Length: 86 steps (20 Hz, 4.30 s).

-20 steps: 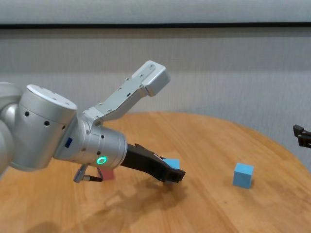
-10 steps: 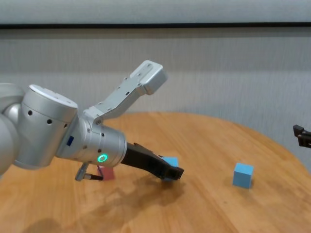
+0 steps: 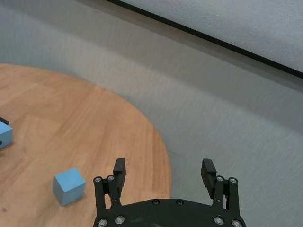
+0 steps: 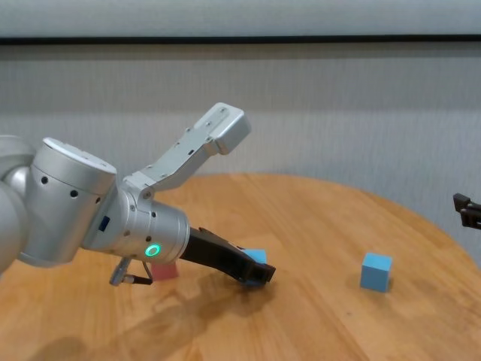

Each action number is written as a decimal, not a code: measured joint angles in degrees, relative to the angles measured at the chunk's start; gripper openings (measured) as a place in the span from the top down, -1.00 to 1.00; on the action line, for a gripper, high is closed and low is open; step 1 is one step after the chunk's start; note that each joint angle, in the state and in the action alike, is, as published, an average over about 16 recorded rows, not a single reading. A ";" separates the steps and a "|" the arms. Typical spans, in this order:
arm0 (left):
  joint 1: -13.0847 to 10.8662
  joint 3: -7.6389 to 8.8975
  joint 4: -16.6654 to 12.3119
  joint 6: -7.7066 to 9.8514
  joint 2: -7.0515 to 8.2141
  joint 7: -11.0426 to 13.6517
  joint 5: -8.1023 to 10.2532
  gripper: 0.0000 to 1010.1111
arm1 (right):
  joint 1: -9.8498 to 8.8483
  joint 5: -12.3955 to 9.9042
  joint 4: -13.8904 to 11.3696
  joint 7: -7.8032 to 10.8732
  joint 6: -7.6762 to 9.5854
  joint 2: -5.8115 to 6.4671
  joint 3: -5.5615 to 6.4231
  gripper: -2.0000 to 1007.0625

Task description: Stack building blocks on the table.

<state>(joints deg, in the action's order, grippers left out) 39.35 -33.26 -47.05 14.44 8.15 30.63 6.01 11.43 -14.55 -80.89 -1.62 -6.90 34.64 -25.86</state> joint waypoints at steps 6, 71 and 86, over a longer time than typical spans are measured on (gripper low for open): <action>0.06 0.59 -0.06 0.37 0.01 -0.39 -0.21 -0.30 | 0.00 0.00 0.00 0.00 0.00 0.00 0.00 -1.00; -13.85 12.88 -27.05 0.51 17.92 -2.80 6.87 -0.98 | 10.04 -14.23 17.01 35.30 -9.88 -3.69 0.59 -1.00; -13.78 12.81 -26.97 0.59 17.85 -2.80 6.81 -0.98 | 12.91 -5.94 21.60 32.44 -8.42 -7.10 -2.22 -1.00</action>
<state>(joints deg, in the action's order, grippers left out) 25.57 -20.45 -74.02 15.03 26.00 27.83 12.82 24.34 -20.49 -59.29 30.82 -15.32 27.54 -28.09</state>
